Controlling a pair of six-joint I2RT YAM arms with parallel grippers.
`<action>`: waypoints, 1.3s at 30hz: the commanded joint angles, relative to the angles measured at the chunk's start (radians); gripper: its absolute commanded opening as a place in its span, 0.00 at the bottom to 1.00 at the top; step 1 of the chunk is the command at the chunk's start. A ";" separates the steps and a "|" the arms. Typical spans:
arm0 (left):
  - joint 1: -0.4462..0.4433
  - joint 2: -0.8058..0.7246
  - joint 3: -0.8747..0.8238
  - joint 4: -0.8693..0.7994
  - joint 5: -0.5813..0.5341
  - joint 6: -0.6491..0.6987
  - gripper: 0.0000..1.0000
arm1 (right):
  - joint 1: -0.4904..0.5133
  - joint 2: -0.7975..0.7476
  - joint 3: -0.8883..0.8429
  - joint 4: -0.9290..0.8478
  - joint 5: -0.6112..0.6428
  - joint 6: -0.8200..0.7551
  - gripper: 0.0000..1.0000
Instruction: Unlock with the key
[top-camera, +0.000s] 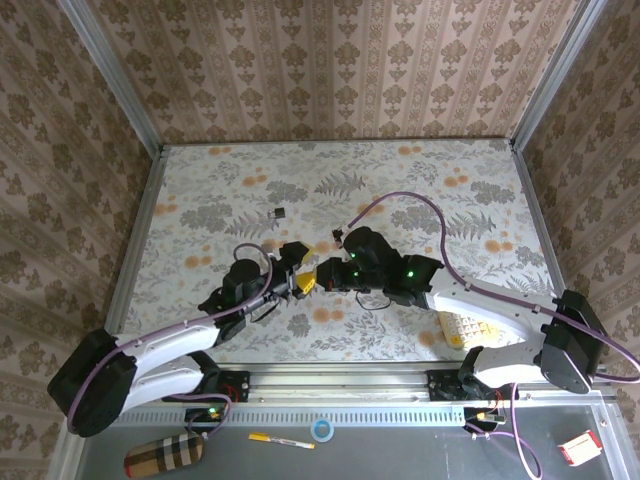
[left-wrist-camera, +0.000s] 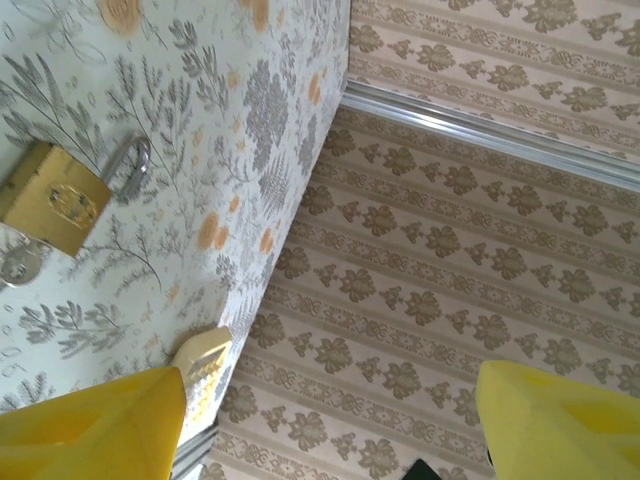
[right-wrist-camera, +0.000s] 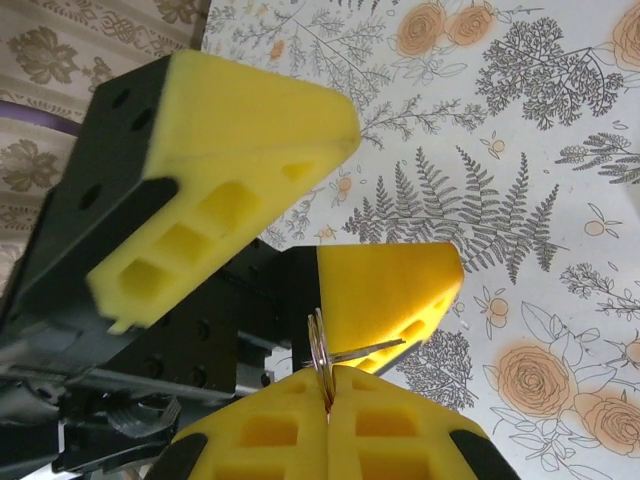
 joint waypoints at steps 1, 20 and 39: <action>0.035 -0.068 0.033 -0.105 0.006 0.090 0.76 | 0.006 -0.042 0.008 0.002 -0.007 0.014 0.00; 0.000 -0.056 0.024 0.014 0.079 -0.013 0.89 | 0.006 -0.021 -0.020 0.175 -0.067 -0.005 0.00; -0.013 -0.036 -0.016 0.140 -0.008 -0.070 0.63 | 0.027 -0.016 -0.090 0.258 -0.071 0.033 0.00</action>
